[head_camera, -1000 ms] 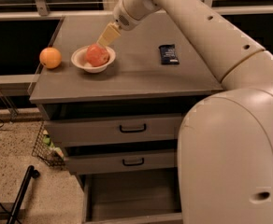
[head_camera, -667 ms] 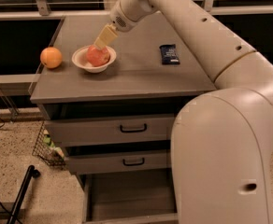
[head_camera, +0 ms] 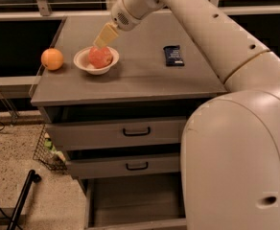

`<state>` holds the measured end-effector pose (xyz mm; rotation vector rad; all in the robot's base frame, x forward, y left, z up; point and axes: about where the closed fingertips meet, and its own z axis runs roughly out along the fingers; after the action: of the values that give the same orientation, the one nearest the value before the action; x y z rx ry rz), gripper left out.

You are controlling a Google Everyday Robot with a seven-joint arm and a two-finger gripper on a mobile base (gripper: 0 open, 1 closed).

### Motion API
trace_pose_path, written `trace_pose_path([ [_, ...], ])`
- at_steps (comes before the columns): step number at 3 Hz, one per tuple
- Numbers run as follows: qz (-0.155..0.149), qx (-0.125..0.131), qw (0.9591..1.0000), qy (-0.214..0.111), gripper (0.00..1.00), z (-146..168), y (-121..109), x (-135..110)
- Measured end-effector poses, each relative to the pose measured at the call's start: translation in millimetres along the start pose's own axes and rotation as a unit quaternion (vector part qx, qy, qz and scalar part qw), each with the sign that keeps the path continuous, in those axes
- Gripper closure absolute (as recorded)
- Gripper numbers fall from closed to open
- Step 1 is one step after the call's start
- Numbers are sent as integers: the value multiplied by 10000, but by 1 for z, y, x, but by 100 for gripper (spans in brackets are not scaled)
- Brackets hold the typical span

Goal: Place apple into bottom drawer

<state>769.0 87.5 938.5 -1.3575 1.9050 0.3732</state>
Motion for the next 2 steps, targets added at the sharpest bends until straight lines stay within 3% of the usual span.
trace_pose_path([
  [2, 170, -112, 9997, 163, 36, 20, 15, 12],
])
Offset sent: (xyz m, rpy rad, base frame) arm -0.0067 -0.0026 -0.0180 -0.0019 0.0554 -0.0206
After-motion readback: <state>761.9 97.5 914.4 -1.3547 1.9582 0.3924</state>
